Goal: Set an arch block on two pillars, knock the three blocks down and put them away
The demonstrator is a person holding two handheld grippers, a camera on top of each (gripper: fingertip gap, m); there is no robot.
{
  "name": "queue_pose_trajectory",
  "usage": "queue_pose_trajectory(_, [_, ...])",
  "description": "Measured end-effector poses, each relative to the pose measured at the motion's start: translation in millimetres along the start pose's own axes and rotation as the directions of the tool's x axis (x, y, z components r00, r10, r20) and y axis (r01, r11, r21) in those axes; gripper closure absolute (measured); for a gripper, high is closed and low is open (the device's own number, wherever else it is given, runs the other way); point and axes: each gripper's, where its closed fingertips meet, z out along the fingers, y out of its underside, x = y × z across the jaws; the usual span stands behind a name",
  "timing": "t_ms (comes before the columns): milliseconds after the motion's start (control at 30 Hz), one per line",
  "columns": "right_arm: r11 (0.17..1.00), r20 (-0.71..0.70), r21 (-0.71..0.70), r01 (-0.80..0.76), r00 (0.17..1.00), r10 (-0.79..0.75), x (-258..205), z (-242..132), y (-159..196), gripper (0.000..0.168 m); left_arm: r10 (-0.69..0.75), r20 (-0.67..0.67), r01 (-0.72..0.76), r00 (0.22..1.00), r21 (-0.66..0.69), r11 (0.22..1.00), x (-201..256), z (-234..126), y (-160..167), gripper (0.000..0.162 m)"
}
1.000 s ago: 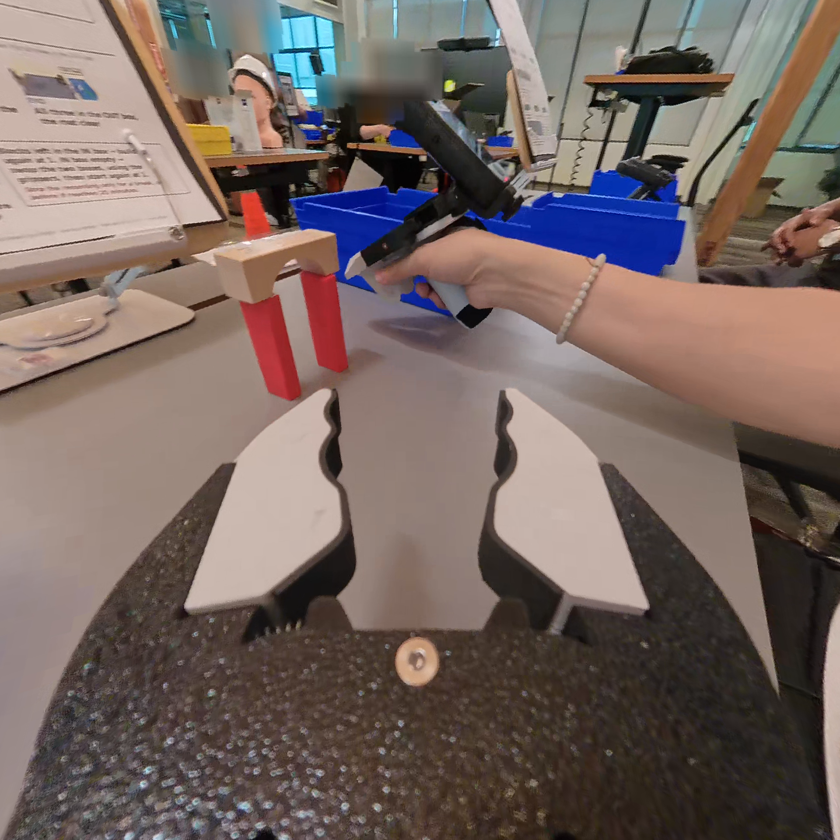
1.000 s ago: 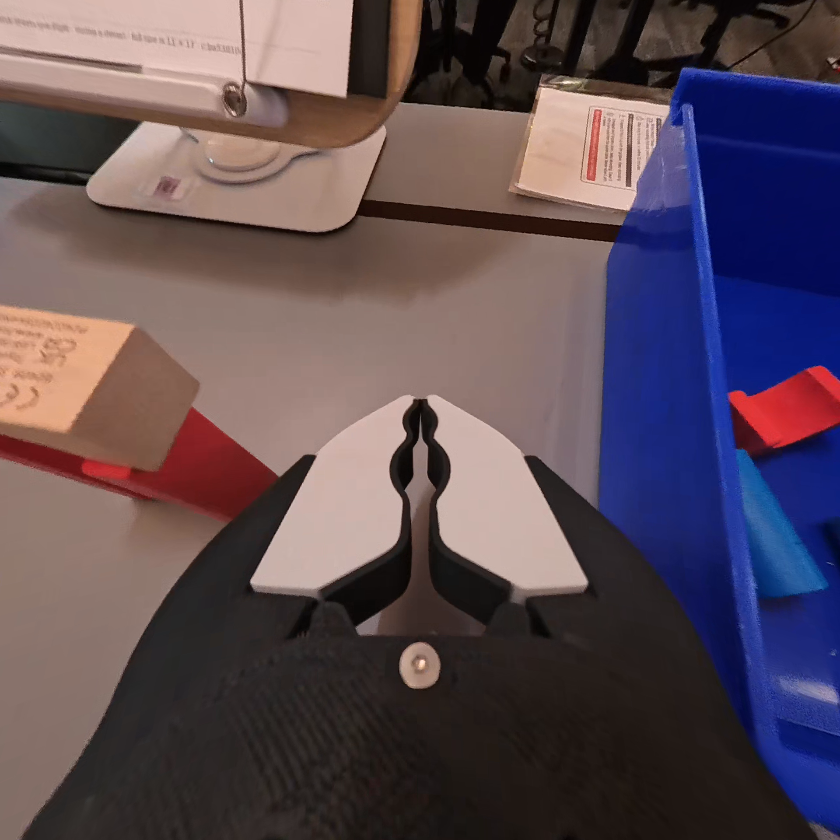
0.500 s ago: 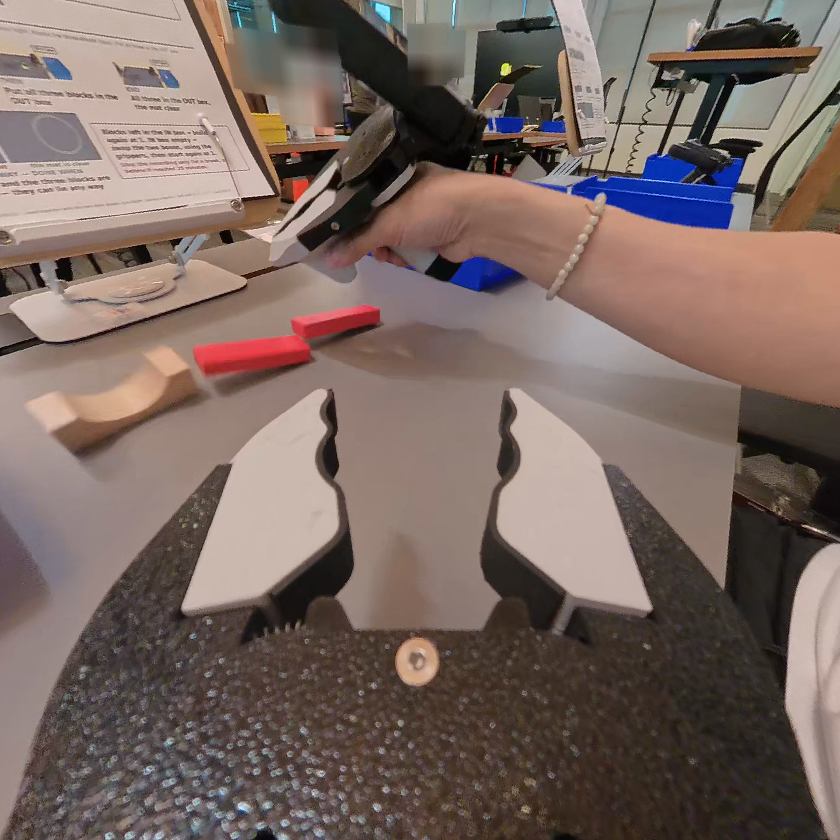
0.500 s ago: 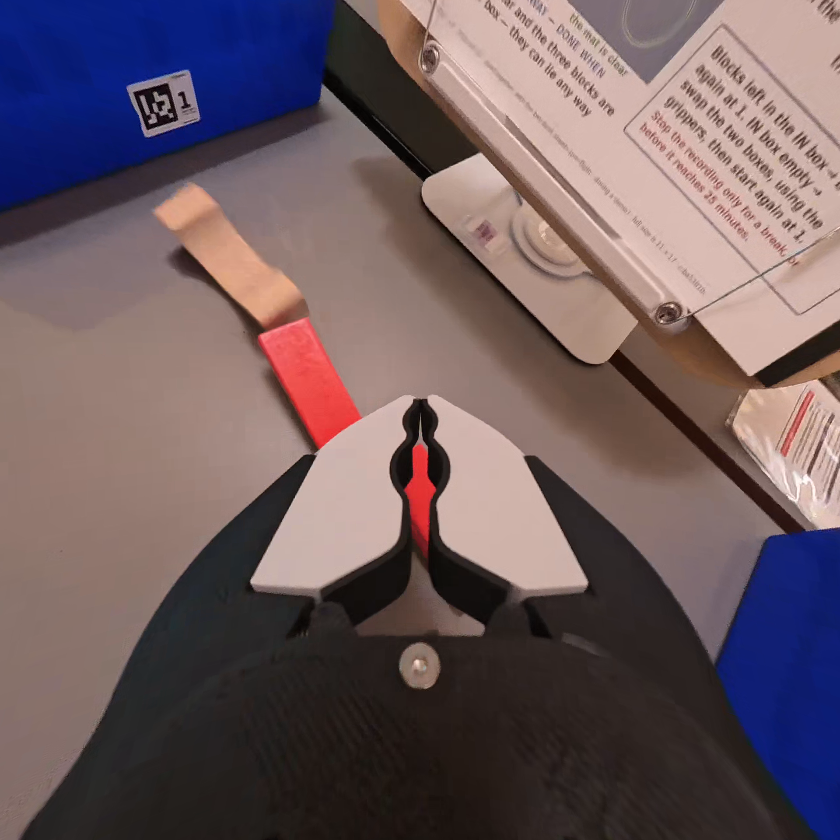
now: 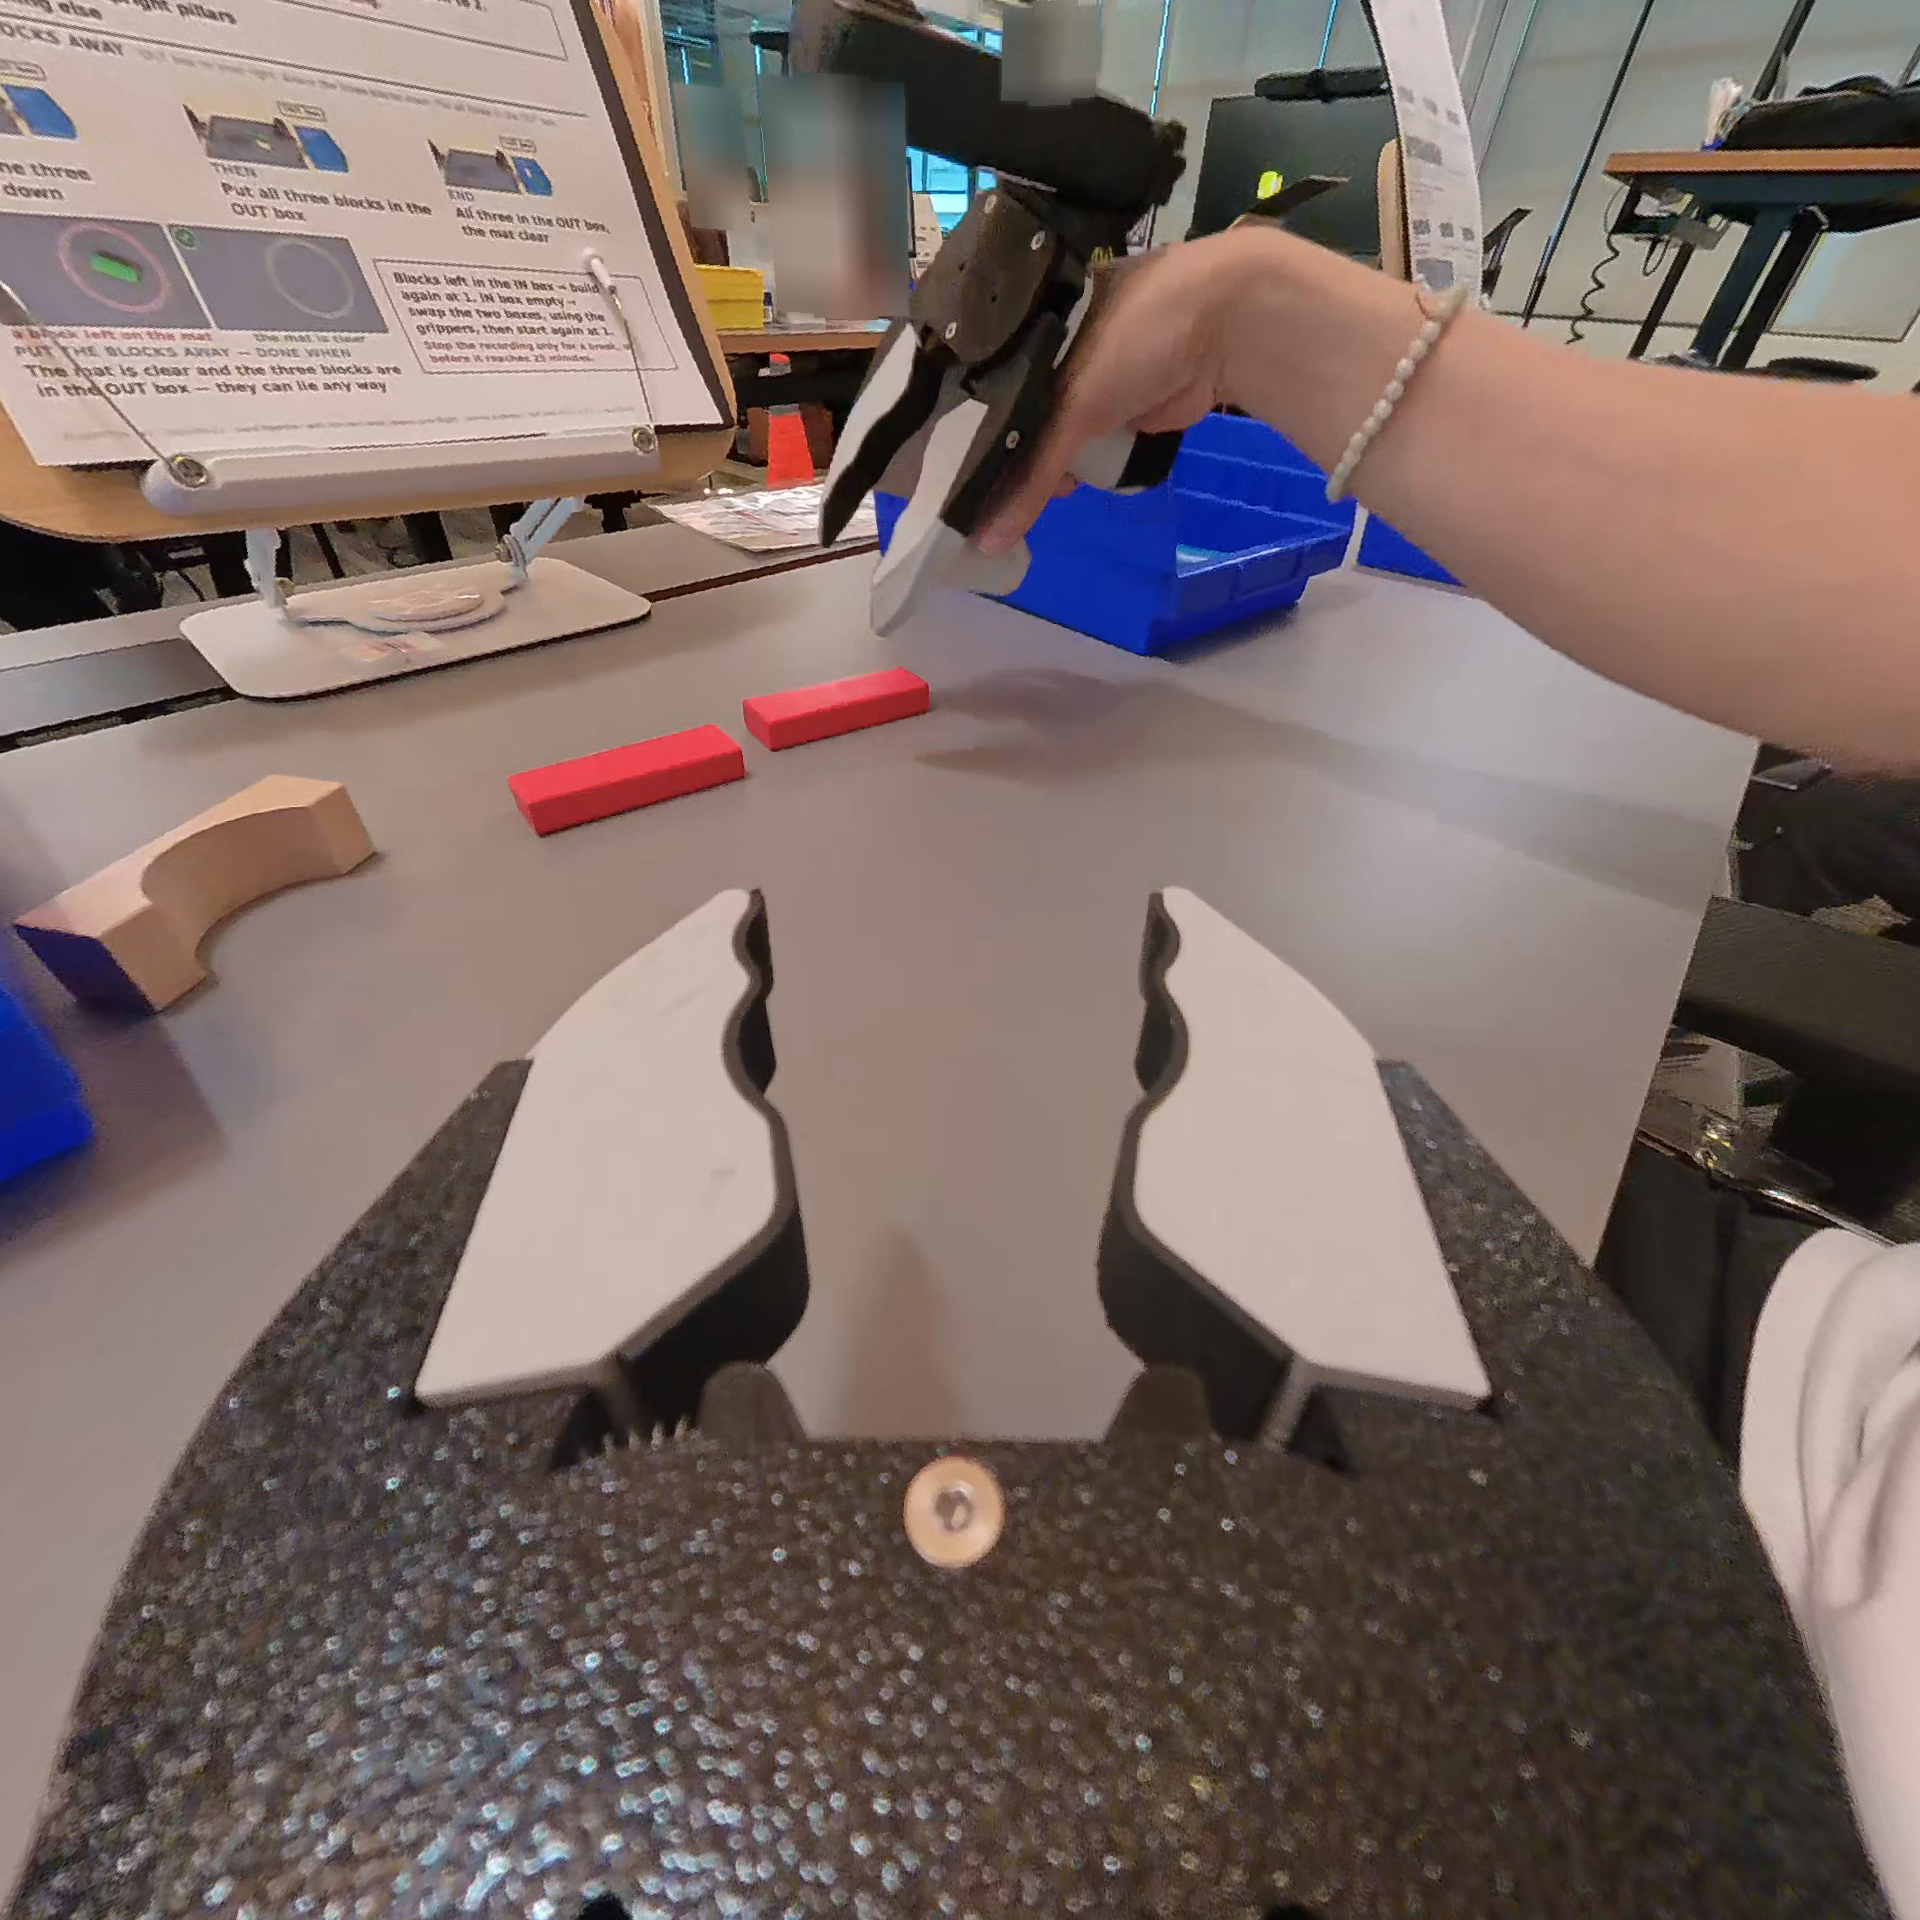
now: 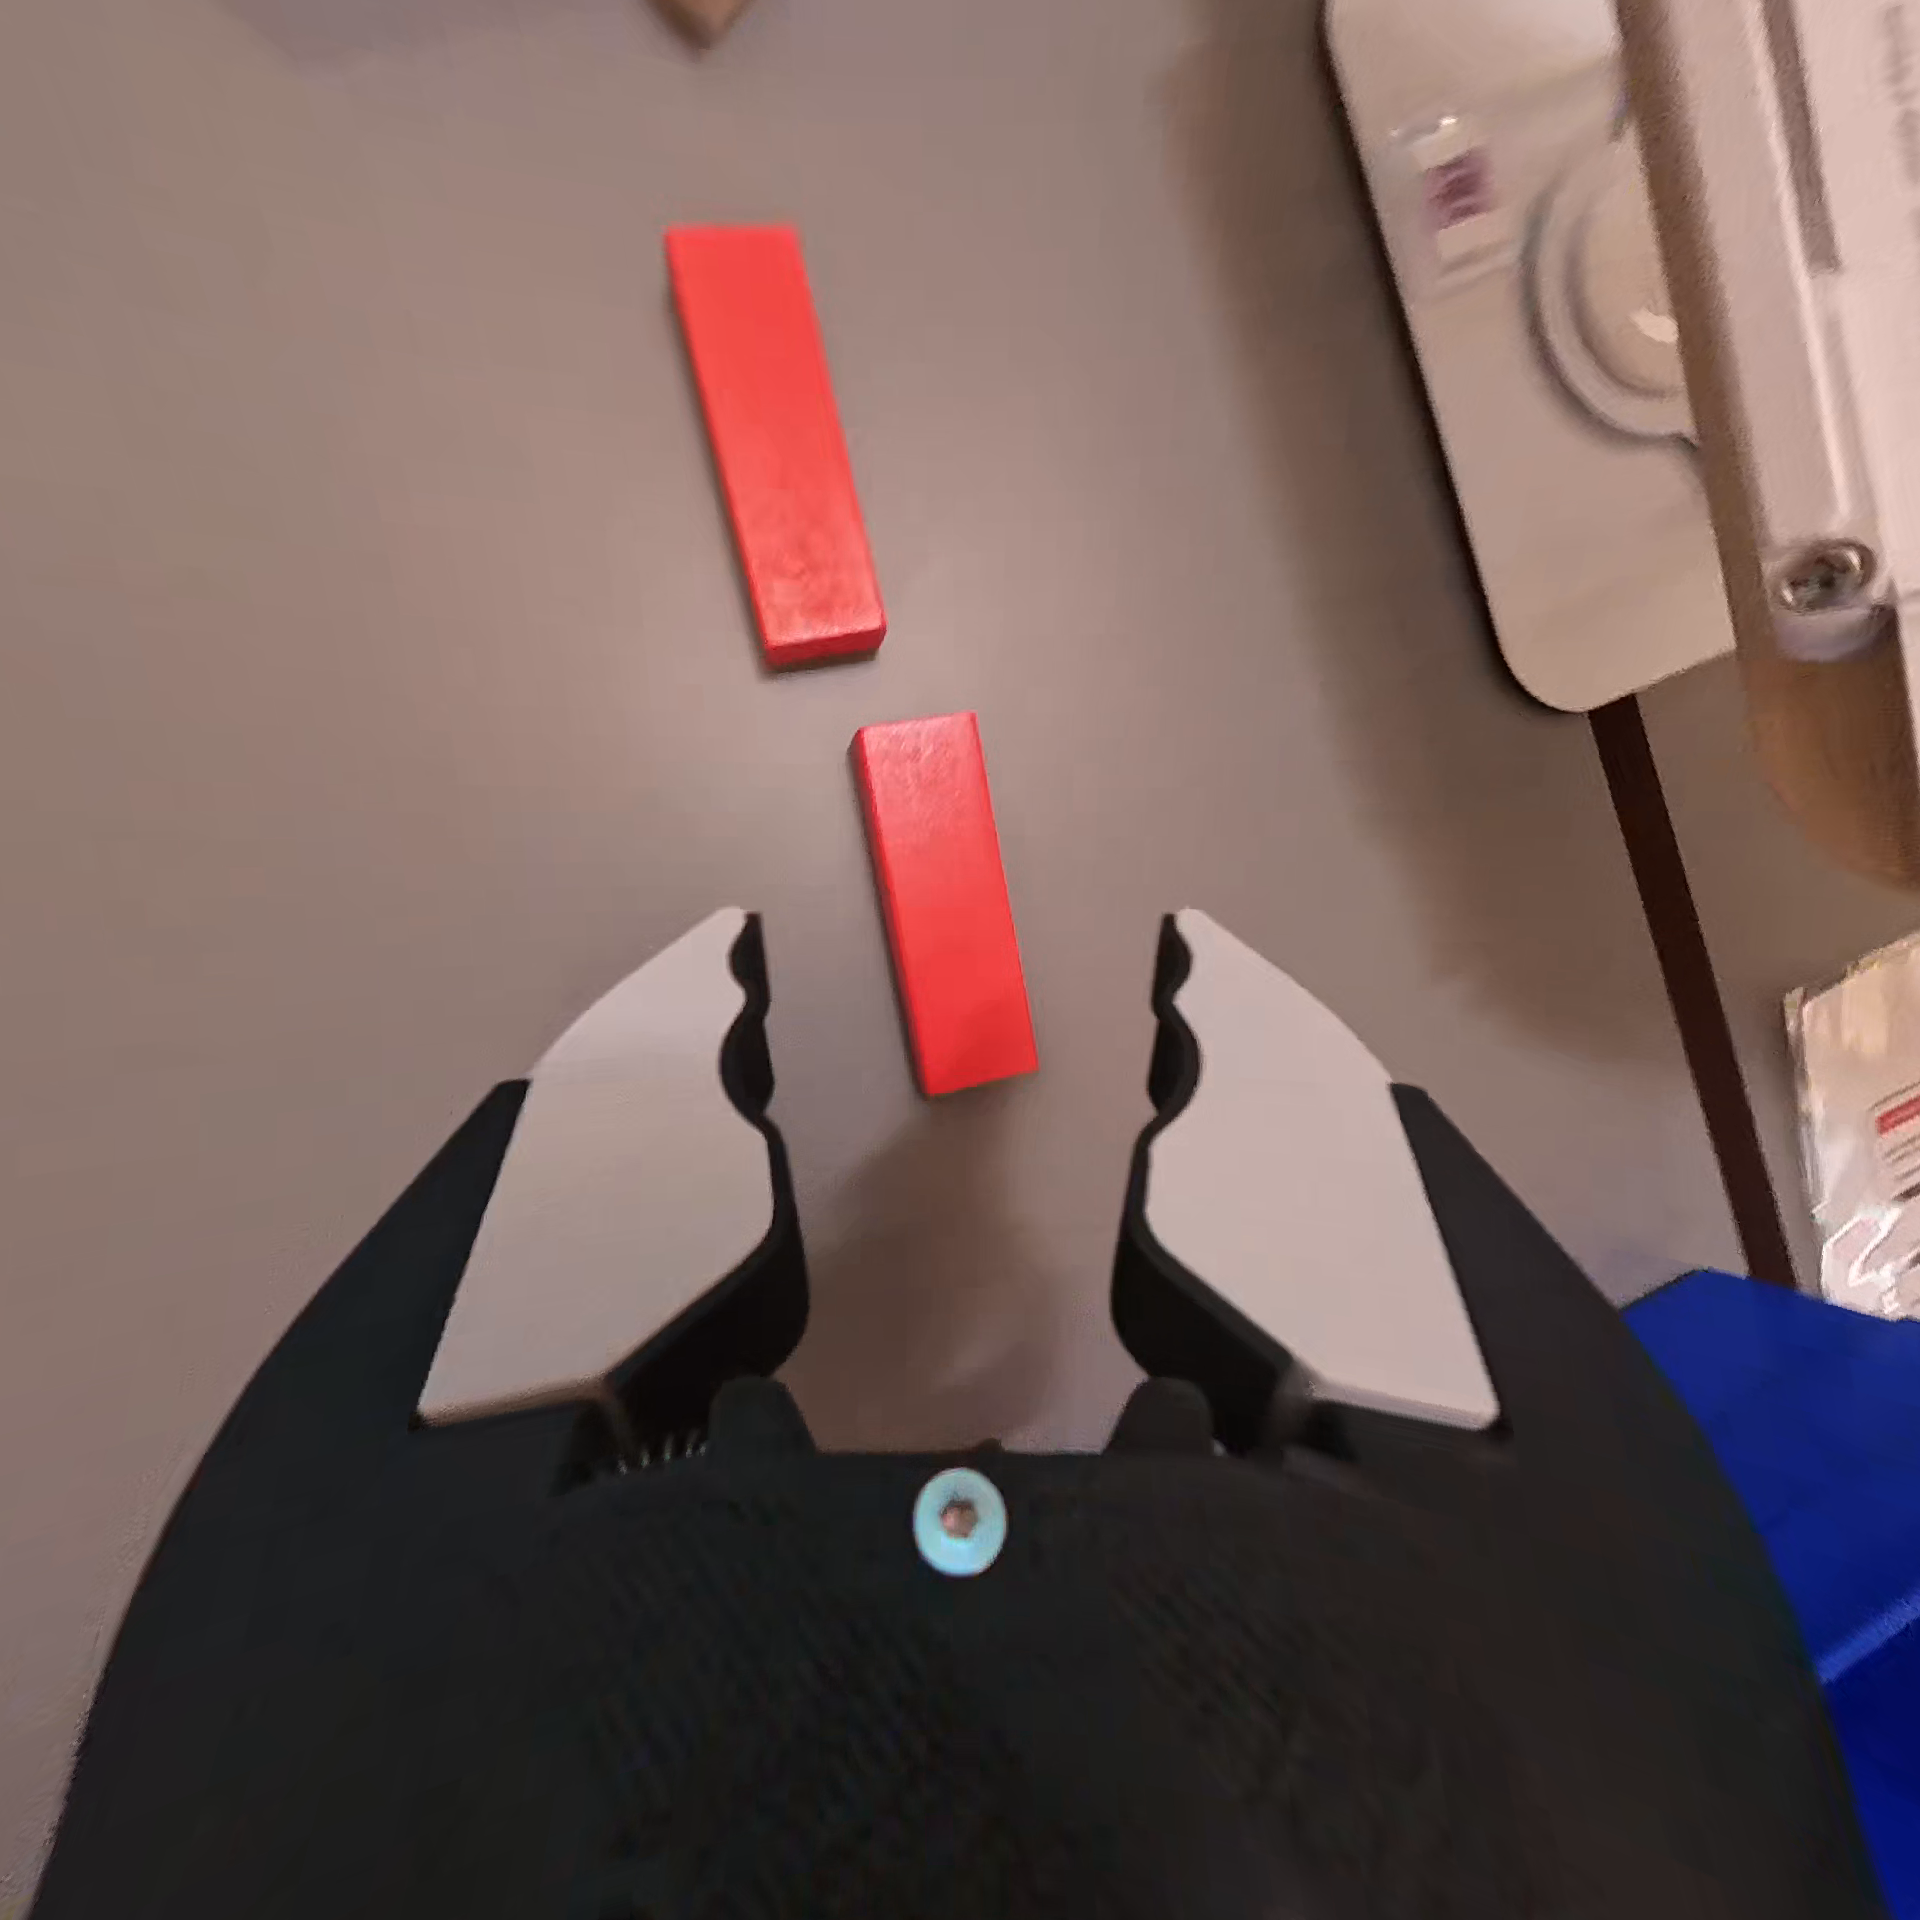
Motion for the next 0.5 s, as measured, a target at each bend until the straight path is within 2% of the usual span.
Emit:
queue_pose_trajectory(100, [0.989, 0.085, -0.03, 0.147, 0.986, -0.144, -4.6, 0.0, 0.8, 0.074, 0.016, -0.008, -0.016, 1.0, -0.003, 1.0, 4.9, 2.7, 0.0, 0.094])
queue_pose_trajectory(200, [0.977, 0.17, -0.081, 0.196, 0.969, -0.18, -5.7, 5.5, 2.6, 0.069, 0.029, -0.025, -0.03, 0.999, -0.027, 0.999, 10.1, 8.4, 1.8, 0.094])
queue_pose_trajectory(367, [0.95, 0.276, -0.228, 0.213, 0.95, -0.147, -2.7, 25.3, 19.5, 0.074, 0.055, -0.061, -0.057, 0.997, -0.036, 0.998, 18.7, 20.6, -0.9, 0.094])
queue_pose_trajectory(500, [0.949, 0.324, -0.277, 0.149, 0.945, -0.054, -0.6, 40.5, 24.7, 0.089, 0.065, -0.075, -0.069, 0.995, -0.051, 0.996, 20.7, 27.9, 1.5, 0.093])
